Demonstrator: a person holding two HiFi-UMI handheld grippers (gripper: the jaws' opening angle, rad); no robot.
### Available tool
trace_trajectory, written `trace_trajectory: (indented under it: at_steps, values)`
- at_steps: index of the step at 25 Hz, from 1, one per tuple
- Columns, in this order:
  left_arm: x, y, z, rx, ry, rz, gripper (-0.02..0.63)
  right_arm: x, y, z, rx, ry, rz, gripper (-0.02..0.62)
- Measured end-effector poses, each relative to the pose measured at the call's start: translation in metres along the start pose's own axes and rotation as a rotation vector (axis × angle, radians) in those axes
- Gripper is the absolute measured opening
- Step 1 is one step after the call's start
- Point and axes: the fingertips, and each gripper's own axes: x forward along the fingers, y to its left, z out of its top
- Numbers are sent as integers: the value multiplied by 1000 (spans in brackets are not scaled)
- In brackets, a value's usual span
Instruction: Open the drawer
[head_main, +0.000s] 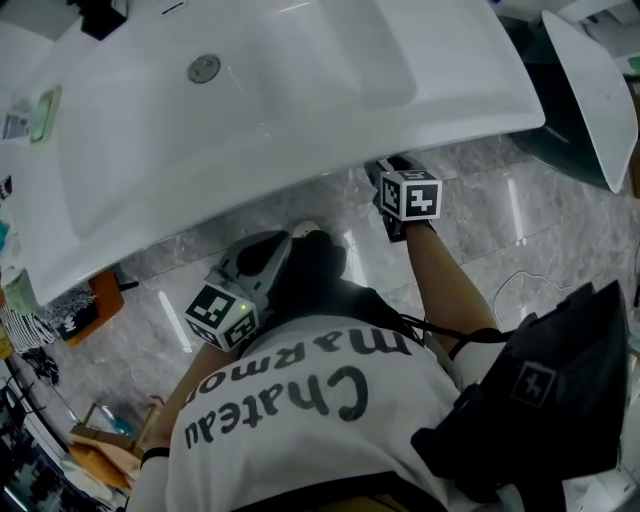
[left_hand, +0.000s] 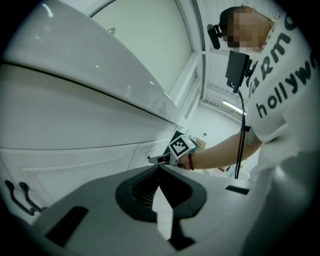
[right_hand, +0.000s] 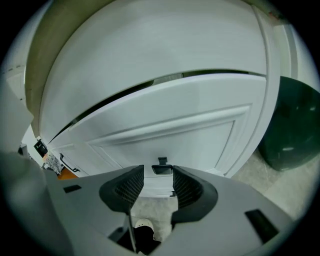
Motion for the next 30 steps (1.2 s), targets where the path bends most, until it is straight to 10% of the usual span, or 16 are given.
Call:
trace_trajectory:
  at_steps: [30]
  values:
    - [-26,-51,7,-58,79,-34,8,-19,0,-29,-2,139,15,130]
